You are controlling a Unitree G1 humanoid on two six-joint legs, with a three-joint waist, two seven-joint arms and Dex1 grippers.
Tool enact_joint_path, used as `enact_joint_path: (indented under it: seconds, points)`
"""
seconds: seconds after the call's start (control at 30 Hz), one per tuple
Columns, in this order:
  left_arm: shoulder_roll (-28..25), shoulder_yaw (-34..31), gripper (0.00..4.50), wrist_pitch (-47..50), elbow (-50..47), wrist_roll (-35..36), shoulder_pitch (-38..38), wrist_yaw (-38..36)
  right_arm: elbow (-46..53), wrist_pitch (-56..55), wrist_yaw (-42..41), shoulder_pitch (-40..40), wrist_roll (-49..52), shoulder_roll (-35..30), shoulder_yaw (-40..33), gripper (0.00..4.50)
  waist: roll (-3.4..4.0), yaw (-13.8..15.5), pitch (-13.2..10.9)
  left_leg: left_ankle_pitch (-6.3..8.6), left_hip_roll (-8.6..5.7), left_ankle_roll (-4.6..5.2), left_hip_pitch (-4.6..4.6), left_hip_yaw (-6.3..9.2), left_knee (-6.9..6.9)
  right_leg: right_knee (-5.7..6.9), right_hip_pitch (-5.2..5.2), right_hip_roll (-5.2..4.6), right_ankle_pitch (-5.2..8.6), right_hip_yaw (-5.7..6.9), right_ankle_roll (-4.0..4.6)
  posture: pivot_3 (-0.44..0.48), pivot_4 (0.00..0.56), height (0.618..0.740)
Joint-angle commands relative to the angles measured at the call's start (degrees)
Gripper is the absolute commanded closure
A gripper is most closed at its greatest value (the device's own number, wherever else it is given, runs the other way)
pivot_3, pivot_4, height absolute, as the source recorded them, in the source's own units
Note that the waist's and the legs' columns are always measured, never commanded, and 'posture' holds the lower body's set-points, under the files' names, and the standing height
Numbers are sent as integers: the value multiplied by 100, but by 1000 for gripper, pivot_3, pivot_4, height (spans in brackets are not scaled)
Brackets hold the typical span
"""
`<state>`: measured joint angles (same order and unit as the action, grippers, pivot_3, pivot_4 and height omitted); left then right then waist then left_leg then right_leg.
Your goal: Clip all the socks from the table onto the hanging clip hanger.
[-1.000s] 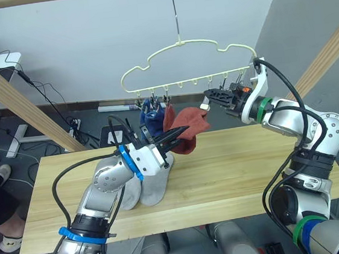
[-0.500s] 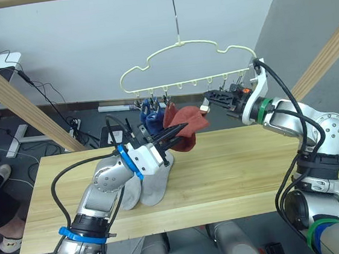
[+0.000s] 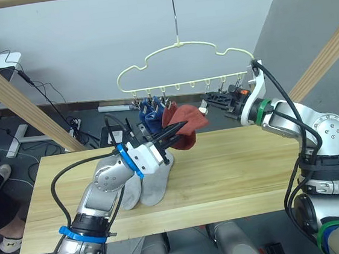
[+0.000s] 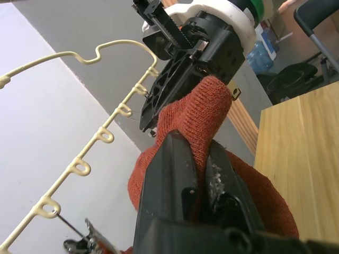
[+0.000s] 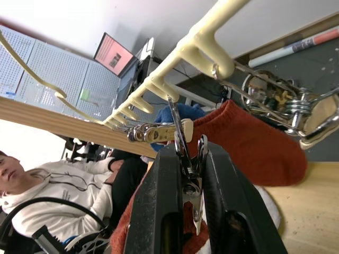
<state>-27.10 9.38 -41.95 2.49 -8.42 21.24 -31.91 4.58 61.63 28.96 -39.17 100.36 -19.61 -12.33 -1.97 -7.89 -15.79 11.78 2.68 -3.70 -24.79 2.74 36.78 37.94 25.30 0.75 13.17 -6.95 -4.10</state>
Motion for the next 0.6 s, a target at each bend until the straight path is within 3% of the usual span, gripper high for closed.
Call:
enact_joint_path:
  seconds: [0.03, 0.2, 0.37, 0.6]
  points:
    - [12, 54, 4461, -143, -201, -8, 72, 66, 216, -130, -23, 57, 211, -175, 80, 4326, 0, 1, 0, 0, 0, 0, 0, 0, 0, 0, 0, 0, 0, 0, 0, -124, 233, 740]
    - [-4, 56, 4461, -157, -178, -3, 82, 51, 265, -225, -105, 70, 250, -300, 221, 4326, 0, 1, 0, 0, 0, 0, 0, 0, 0, 0, 0, 0, 0, 0, 0, -124, 235, 740]
    - [-3, 85, 4500, -163, -113, -38, 143, 44, 301, -306, -181, 96, 431, -390, 315, 2687, 0, 0, 0, 0, 0, 0, 0, 0, 0, 0, 0, 0, 0, -1, 0, -124, 236, 740]
    - [82, 165, 4500, -154, 131, -143, 337, 102, 358, -327, -216, 321, 857, -1031, 135, 214, 0, 11, 0, 0, -1, 0, -1, -2, 2, 0, 0, 0, 0, -3, 0, -134, 240, 740]
